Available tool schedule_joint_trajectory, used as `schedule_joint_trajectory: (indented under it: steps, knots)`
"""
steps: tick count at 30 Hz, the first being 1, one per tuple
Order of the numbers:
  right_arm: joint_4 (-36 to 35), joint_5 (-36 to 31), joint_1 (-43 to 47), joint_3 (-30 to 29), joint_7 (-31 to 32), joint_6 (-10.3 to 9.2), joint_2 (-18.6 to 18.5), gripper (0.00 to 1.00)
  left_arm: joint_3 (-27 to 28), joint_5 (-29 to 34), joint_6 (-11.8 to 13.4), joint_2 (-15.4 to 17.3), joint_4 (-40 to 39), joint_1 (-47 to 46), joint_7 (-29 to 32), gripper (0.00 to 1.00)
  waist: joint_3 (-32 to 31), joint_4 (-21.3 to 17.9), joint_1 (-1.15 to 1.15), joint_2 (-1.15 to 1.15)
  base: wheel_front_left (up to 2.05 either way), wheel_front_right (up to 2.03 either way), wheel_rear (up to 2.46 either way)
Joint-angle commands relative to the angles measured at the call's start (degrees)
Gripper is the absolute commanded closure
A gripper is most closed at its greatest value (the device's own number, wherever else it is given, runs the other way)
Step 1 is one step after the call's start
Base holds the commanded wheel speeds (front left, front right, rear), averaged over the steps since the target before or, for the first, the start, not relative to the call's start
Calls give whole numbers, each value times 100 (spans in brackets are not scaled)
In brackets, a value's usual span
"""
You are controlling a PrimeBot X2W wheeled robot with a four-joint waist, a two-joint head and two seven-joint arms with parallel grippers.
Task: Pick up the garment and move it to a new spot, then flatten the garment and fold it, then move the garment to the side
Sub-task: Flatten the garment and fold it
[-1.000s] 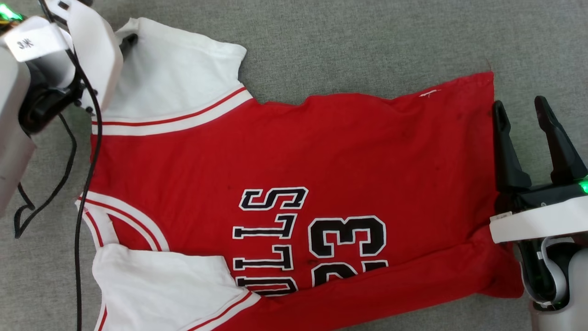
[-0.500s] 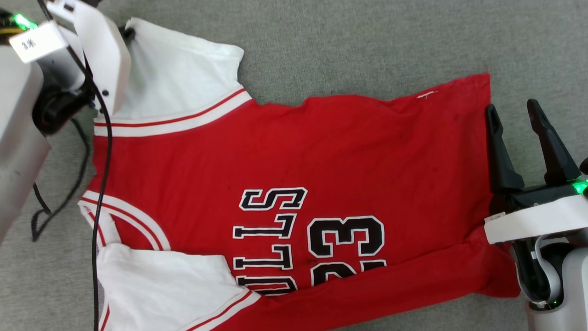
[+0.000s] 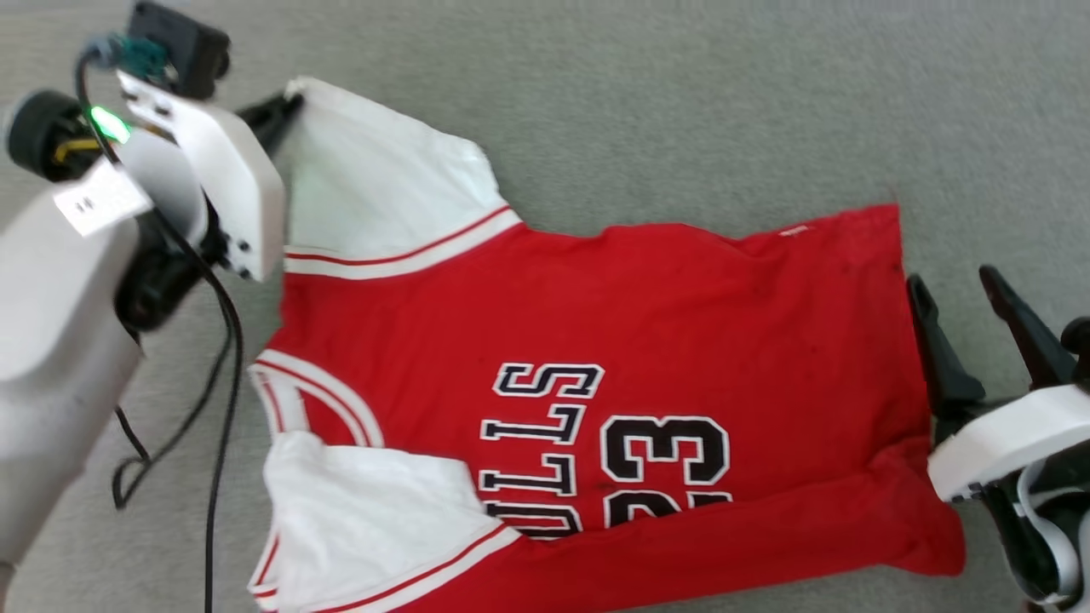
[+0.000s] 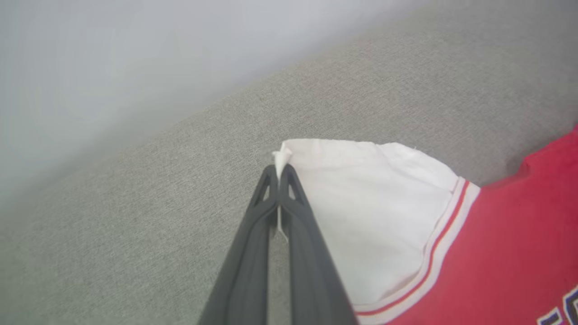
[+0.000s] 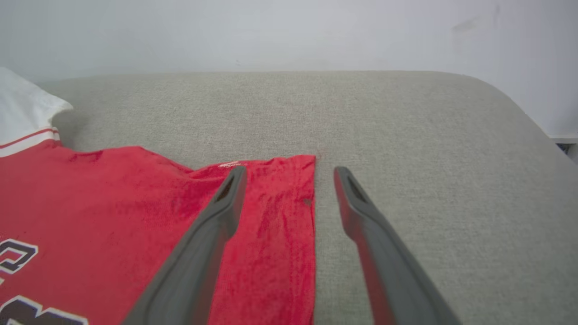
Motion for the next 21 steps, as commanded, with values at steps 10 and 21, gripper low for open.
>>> schedule_joint_trajectory:
  steps: [10, 21]
  knots:
    - [-77, 151, -360, -55, 1922, -6, -1029, 0, -125, 108, 507, 403, -1714, 901, -81, 100, -239, 649, 0, 0, 0, 0, 0]
    - [611, 659, -1529, 188, 4075, -6, -1790, 0, -12, 178, 999, 736, -3117, 1255, -145, 100, 174, 986, 0, 0, 0, 0, 0]
